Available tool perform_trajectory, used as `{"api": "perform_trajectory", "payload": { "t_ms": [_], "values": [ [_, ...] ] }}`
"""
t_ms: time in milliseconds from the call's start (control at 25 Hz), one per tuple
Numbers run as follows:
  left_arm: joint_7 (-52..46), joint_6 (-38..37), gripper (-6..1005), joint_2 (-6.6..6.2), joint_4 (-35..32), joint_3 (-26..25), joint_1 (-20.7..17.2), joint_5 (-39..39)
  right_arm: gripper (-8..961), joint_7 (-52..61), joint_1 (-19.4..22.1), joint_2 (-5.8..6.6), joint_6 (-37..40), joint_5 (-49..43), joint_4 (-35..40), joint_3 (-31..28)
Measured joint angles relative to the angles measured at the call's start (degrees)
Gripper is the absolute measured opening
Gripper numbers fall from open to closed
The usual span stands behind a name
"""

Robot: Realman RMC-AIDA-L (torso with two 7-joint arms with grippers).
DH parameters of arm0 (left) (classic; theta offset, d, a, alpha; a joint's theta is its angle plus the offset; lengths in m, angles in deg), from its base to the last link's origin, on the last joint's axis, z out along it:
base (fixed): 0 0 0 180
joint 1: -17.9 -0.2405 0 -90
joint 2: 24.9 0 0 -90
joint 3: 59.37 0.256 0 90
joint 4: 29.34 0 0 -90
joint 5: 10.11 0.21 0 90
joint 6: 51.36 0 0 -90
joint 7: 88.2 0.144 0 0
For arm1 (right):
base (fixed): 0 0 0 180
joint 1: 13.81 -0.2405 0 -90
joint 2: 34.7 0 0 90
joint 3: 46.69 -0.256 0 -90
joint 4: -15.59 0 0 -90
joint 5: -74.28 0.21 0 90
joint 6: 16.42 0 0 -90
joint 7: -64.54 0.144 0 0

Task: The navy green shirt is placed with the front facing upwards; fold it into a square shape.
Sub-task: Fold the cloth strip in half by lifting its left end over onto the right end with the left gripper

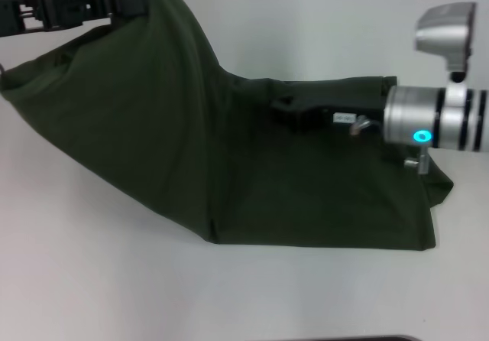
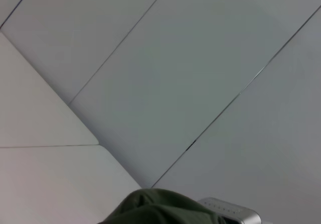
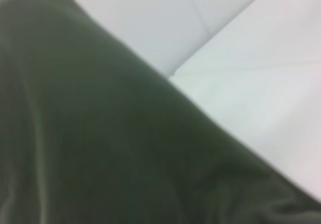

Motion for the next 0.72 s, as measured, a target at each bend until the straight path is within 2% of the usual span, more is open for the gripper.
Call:
{"api": "perform_trajectory", "payload": {
  "t_ms": [320, 600, 720],
  "values": [
    [0.0, 1.7, 63, 2.41, 1.0, 0.2, 1.4, -0.2, 68, 0.2, 7.2, 0.41, 7.8, 1.0, 7.8, -7.2],
    [0.0, 4.3, 63, 4.83, 2.7, 2.5, 2.1, -2.0, 67, 2.9, 12.4, 0.52, 12.2, 4.8, 15.3, -7.7],
    [0.0, 5.5, 63, 4.91, 4.3, 3.8, 2.2, -3.3, 67, 4.0, 13.8, 0.57, 13.0, 5.6, 17.7, -7.8]
  ]
}}
